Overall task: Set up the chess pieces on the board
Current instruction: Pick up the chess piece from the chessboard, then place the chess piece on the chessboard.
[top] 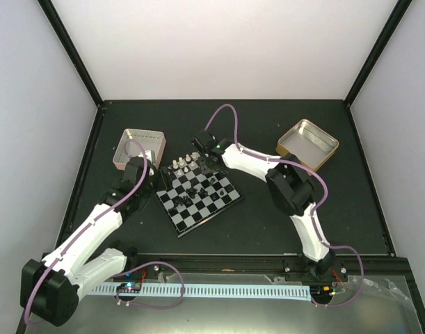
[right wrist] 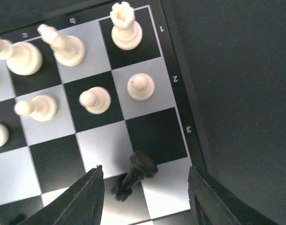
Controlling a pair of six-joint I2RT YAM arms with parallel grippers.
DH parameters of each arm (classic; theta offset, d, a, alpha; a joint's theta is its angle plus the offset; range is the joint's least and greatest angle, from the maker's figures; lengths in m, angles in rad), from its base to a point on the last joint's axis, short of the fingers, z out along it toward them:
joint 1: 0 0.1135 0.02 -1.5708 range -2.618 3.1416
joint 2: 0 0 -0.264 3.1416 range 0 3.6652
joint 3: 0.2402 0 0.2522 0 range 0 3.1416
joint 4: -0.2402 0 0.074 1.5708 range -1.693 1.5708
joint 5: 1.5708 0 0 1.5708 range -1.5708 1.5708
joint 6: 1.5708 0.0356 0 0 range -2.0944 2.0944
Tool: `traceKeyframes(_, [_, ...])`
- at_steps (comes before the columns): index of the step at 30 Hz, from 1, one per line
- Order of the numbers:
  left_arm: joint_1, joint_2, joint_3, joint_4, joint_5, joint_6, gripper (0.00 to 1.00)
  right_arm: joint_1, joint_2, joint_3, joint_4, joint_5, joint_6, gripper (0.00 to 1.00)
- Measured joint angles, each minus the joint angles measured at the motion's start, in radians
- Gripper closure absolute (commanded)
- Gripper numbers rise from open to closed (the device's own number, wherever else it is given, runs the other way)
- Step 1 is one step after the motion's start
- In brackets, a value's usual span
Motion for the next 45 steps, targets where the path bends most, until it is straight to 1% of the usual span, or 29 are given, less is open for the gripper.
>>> traceKeyframes(3, [0.005, 0.006, 0.0, 0.004, 0.003, -0.005, 0.36, -0.007, 0.04, 0.042, -0.026, 0.001, -0.023, 0.54])
traceKeyframes(6, [0.006, 0.014, 0.0, 0.007, 0.006, -0.009, 0.36, -0.009, 0.07, 0.064, -0.043, 0.002, -0.039, 0.59])
traceKeyframes(9, [0.007, 0.022, 0.0, 0.008, 0.011, -0.011, 0.35, -0.008, 0.077, 0.075, -0.051, 0.005, -0.046, 0.65])
traceKeyframes(13, [0.01, 0.03, 0.0, 0.008, 0.021, -0.011, 0.35, -0.008, 0.077, 0.075, -0.067, 0.008, -0.047, 0.69])
traceKeyframes(19, [0.011, 0.037, 0.0, 0.014, 0.036, -0.011, 0.36, -0.007, 0.05, 0.027, -0.051, 0.004, -0.05, 0.85])
traceKeyframes(22, [0.011, 0.05, 0.0, 0.014, 0.048, -0.011, 0.36, -0.007, 0.035, 0.005, -0.045, -0.003, -0.06, 0.91])
traceKeyframes(28, [0.013, 0.056, 0.0, 0.014, 0.068, -0.01, 0.35, -0.007, 0.017, -0.032, -0.004, -0.006, -0.088, 0.95])
traceKeyframes(32, [0.013, 0.056, 0.0, 0.014, 0.095, -0.01, 0.34, -0.007, -0.04, -0.124, 0.059, -0.004, -0.111, 0.97])
traceKeyframes(34, [0.014, 0.055, 0.0, 0.016, 0.117, -0.011, 0.32, -0.007, -0.096, -0.199, 0.107, -0.006, -0.135, 0.97])
traceKeyframes(37, [0.018, 0.051, 0.0, 0.028, 0.16, -0.011, 0.27, -0.008, -0.2, -0.294, 0.183, -0.016, -0.175, 0.97])
traceKeyframes(39, [0.019, 0.042, 0.001, 0.04, 0.208, -0.01, 0.21, -0.008, -0.28, -0.349, 0.243, -0.043, -0.207, 0.98])
traceKeyframes(41, [0.02, 0.035, 0.006, 0.054, 0.275, -0.006, 0.18, -0.008, -0.363, -0.399, 0.303, -0.085, -0.245, 0.98])
traceKeyframes(44, [0.02, 0.034, 0.035, 0.062, 0.379, 0.01, 0.13, -0.008, -0.491, -0.478, 0.385, -0.19, -0.31, 0.98])
traceKeyframes(45, [0.02, 0.034, 0.048, 0.065, 0.413, 0.015, 0.12, -0.008, -0.512, -0.491, 0.393, -0.213, -0.323, 0.98])
